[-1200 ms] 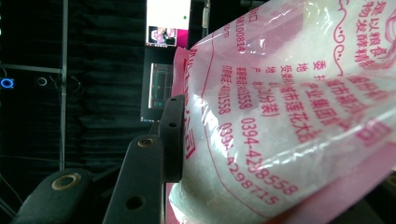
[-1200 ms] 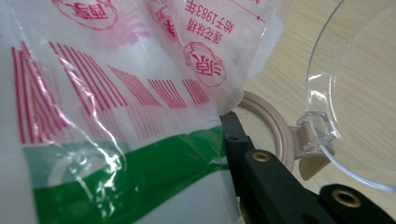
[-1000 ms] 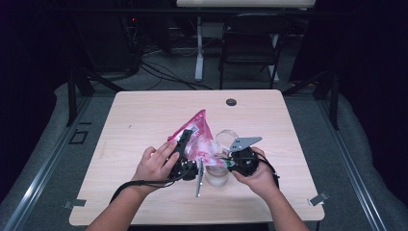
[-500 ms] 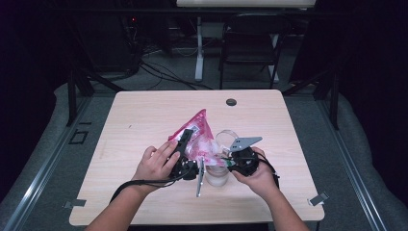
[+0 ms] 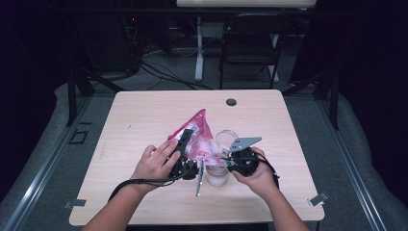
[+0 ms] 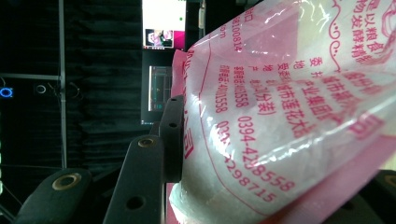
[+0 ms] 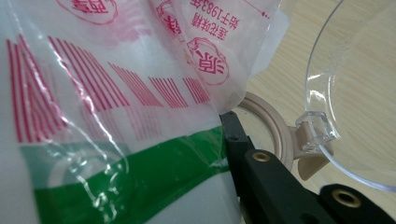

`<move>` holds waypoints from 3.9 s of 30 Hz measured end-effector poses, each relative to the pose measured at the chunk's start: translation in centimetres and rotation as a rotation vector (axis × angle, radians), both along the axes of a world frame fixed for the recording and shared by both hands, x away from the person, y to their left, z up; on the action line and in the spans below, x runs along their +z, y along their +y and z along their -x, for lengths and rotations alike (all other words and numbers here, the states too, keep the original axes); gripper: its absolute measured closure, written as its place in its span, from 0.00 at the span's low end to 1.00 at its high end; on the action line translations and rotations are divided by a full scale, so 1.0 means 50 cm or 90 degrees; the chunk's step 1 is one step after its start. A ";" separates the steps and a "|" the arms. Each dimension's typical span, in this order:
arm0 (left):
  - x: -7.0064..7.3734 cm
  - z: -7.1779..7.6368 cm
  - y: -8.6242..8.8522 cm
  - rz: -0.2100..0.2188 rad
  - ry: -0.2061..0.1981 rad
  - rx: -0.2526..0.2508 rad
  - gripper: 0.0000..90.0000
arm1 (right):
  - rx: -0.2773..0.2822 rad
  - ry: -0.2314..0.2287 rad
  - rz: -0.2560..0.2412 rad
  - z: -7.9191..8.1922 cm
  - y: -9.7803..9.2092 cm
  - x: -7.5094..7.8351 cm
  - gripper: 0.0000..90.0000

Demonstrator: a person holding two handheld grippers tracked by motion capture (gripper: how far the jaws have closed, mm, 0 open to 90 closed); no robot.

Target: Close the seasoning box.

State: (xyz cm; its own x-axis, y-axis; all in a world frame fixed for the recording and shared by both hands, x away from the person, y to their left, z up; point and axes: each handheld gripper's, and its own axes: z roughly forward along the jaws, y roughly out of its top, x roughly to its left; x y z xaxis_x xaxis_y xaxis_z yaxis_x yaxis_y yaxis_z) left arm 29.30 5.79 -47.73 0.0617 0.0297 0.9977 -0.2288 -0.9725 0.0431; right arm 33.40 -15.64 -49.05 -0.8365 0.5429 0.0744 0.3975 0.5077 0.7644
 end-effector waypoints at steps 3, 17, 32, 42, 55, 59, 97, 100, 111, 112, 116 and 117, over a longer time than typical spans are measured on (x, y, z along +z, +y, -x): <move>-0.002 -0.001 0.001 0.003 0.009 0.004 0.72 | 0.000 0.000 0.001 0.000 0.001 0.000 1.00; 0.002 -0.004 0.004 -0.015 0.016 -0.001 0.73 | 0.003 0.001 0.004 0.000 0.002 -0.001 1.00; 0.005 -0.004 0.001 -0.027 0.022 0.000 0.73 | 0.000 0.001 0.002 0.000 0.000 -0.001 1.00; 0.008 -0.003 -0.001 -0.033 0.017 -0.002 0.73 | 0.002 0.001 0.004 -0.001 0.000 -0.001 1.00; 0.015 -0.005 -0.005 -0.059 0.019 -0.009 0.73 | -0.001 0.003 0.004 -0.002 -0.002 -0.001 1.00; 0.018 -0.004 -0.005 -0.073 0.022 -0.009 0.73 | 0.000 0.003 0.003 -0.001 -0.002 0.000 1.00; 0.028 -0.004 -0.013 -0.127 0.021 -0.013 0.73 | 0.002 0.007 0.007 -0.002 -0.002 -0.002 1.00; 0.029 -0.003 -0.012 -0.136 0.023 -0.008 0.73 | 0.001 0.007 0.008 -0.002 -0.001 -0.003 1.00; 0.027 -0.006 -0.010 -0.133 0.032 -0.010 0.73 | -0.001 0.008 0.006 -0.002 0.000 -0.004 1.00; 0.027 -0.006 -0.010 -0.133 0.032 -0.010 0.73 | -0.001 0.008 0.008 -0.002 0.000 -0.004 1.00; 0.026 -0.007 -0.009 -0.134 0.041 -0.004 0.73 | -0.002 0.008 0.008 -0.002 0.000 -0.004 1.00; 0.027 -0.007 -0.009 -0.138 0.034 -0.006 0.73 | -0.002 0.008 0.009 -0.002 0.000 -0.005 1.00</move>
